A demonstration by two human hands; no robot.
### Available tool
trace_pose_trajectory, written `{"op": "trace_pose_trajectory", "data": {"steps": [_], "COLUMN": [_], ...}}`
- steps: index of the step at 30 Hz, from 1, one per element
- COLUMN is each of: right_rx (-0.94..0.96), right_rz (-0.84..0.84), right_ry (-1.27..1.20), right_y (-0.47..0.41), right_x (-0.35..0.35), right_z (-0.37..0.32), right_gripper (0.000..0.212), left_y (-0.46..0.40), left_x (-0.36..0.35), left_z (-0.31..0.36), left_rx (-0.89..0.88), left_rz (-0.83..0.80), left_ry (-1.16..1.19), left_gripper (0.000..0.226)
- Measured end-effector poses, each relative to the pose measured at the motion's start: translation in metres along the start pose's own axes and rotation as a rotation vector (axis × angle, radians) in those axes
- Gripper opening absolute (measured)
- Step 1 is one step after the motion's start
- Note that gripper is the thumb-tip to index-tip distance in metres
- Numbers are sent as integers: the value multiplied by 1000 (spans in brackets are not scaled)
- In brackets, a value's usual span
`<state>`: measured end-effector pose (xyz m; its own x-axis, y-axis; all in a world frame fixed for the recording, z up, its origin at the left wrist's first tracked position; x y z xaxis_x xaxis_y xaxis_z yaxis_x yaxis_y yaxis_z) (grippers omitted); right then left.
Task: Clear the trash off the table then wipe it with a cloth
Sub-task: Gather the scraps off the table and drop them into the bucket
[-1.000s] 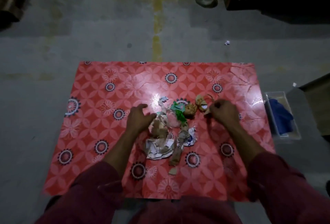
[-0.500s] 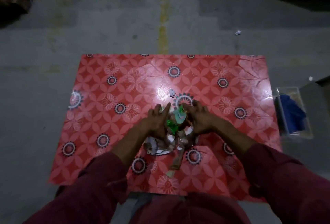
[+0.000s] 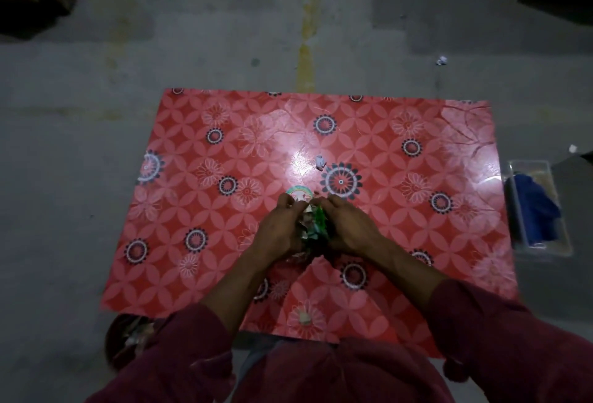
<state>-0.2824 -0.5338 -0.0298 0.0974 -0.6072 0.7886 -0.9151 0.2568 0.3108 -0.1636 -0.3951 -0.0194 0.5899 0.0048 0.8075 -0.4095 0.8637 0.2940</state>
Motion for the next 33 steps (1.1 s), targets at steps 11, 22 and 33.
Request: {"op": "trace_pose_trajectory", "data": {"steps": [11, 22, 33], "right_rx": [135, 358, 568], "right_rz": [95, 26, -86], "right_ry": [-43, -41, 84], "right_y": [9, 5, 14], "right_x": [56, 32, -58], "right_z": [-33, -106, -265], "right_gripper": [61, 53, 48], "left_y": [23, 115, 281], "left_x": [61, 75, 78], "left_z": [25, 0, -92], "left_rx": [44, 208, 456], "left_rz": [223, 405, 510], "left_ry": [38, 106, 150], "left_gripper": [40, 37, 51]}}
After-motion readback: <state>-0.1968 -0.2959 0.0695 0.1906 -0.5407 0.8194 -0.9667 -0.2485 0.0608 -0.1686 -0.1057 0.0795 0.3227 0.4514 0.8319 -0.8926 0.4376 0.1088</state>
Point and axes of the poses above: each hand's wrist, its own y-axis away from the middle knuckle, its own x-axis out of the back of the hand, z = x × y, the point moved 2 cm from there along -y, towards the middle knuckle, and after that the axes turned 2 degrees about z, right-handed, at the moved point
